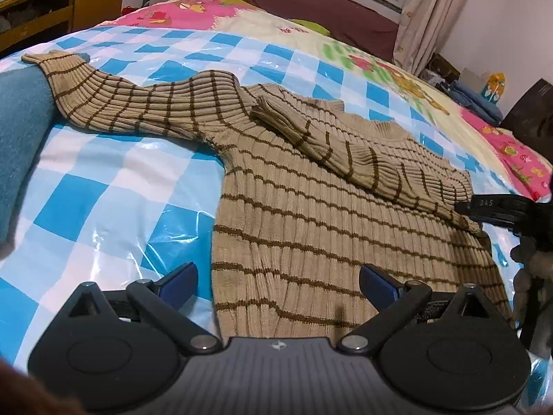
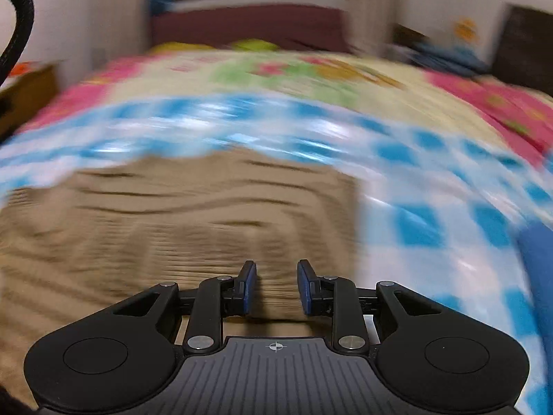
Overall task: Fold small clothes
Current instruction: 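Open the right tool to release the sleeve and lift away, then close the left tool on the other sleeve cuff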
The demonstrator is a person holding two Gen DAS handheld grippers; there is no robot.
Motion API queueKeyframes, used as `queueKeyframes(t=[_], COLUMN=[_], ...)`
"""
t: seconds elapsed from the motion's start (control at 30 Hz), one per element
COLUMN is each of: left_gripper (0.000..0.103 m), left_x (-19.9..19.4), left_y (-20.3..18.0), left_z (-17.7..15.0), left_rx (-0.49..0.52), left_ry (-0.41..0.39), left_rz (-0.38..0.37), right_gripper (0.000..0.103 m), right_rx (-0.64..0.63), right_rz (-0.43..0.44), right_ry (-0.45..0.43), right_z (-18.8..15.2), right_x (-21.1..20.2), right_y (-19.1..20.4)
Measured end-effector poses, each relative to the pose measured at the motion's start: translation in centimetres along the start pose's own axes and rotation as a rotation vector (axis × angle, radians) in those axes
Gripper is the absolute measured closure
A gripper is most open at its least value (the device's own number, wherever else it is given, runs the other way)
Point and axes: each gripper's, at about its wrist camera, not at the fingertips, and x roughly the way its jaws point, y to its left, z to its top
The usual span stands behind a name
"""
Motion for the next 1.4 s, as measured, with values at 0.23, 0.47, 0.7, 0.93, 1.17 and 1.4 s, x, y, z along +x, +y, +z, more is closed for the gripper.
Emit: queueKeyframes(t=[0.23, 0.47, 0.7, 0.93, 1.17, 1.4], left_gripper=[0.000, 0.000, 0.000, 0.000, 0.000, 0.000], left_x=[1.0, 1.2, 0.5, -1.6, -3.5, -4.9], left_y=[-0.8, -0.7, -0.1, 1.6, 6.2, 15.5], left_z=[-0.4, -0.4, 0.1, 2.1, 7.4, 14.1], left_rx=[0.032, 0.023, 0.012, -0.011, -0.018, -0.221], left_ry=[0.027, 0.033, -0.008, -0.111, -0.222, -0.306], left_rz=[0.016, 0.013, 0.034, 0.111, 0.278, 0.360], right_gripper=[0.085, 0.083, 0.080, 0.078, 0.078, 0.078], right_rx=[0.066, 0.010, -0.010, -0.075, -0.112, -0.135], right_rz=[-0.016, -0.033, -0.008, 0.207, 0.360, 0.487], right_ry=[-0.017, -0.021, -0.047, -0.047, -0.017, -0.005], right_z=[1.2, 2.5, 2.9, 1.4, -0.2, -0.7], right_x=[1.3, 2.2, 0.6, -1.7, -3.3, -4.3], right_y=[-2.8, -2.0, 0.2, 5.0, 9.1, 12.9])
